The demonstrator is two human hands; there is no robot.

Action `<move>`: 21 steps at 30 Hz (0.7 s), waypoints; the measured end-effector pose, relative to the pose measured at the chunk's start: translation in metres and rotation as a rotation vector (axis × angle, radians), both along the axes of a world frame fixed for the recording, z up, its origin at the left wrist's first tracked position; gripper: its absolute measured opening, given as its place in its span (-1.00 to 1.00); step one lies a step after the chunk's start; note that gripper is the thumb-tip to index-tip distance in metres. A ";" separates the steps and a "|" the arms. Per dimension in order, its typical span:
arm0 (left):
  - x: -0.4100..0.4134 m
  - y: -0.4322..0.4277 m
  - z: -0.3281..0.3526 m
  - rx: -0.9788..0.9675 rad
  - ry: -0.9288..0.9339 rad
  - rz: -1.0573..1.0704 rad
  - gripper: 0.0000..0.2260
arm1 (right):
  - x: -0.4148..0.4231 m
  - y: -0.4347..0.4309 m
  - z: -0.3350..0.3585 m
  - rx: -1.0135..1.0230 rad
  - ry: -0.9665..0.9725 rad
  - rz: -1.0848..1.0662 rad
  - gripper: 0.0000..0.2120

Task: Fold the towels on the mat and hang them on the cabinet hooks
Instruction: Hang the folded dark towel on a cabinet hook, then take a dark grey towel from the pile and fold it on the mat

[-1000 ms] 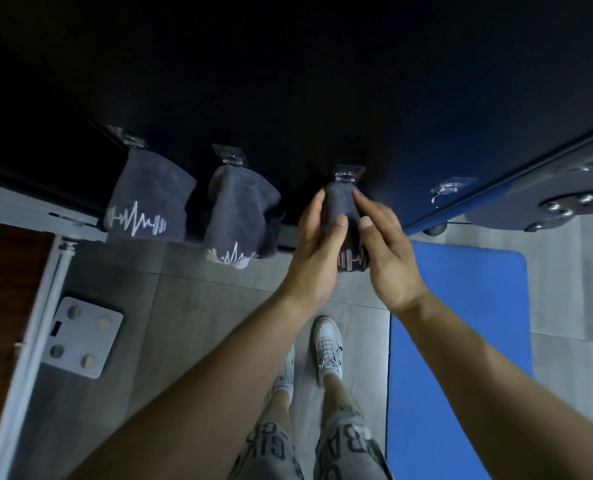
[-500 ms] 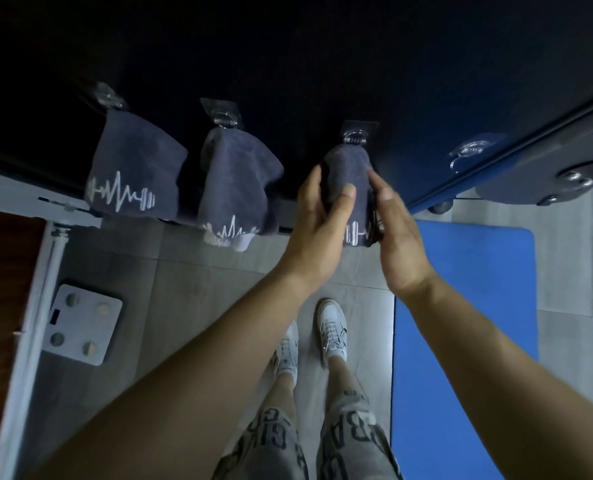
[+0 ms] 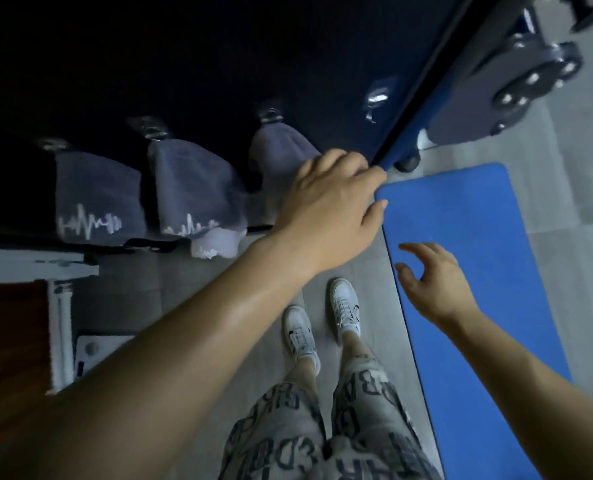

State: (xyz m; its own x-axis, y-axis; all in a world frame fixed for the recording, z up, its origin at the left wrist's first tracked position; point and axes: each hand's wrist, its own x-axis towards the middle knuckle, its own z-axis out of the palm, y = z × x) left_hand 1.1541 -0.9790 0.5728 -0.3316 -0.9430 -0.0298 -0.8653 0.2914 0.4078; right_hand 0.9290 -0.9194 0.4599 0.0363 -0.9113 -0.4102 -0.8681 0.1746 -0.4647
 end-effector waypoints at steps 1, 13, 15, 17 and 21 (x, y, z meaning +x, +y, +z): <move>-0.017 -0.001 0.000 0.071 -0.043 -0.077 -0.67 | -0.013 0.012 0.002 -0.008 0.035 -0.014 -0.65; -0.298 0.022 -0.025 0.203 -0.388 -0.744 -0.55 | -0.196 0.182 0.036 0.037 0.216 -0.599 -0.59; -0.360 0.036 -0.022 0.182 -0.417 -0.859 -0.53 | -0.233 0.217 0.043 0.038 0.217 -0.728 -0.58; -0.424 0.055 -0.018 0.160 -0.433 -0.963 -0.53 | -0.269 0.254 0.049 0.054 0.218 -0.854 -0.59; -0.548 0.097 -0.012 0.117 -0.450 -1.112 -0.54 | -0.338 0.315 0.055 0.082 0.198 -1.068 -0.60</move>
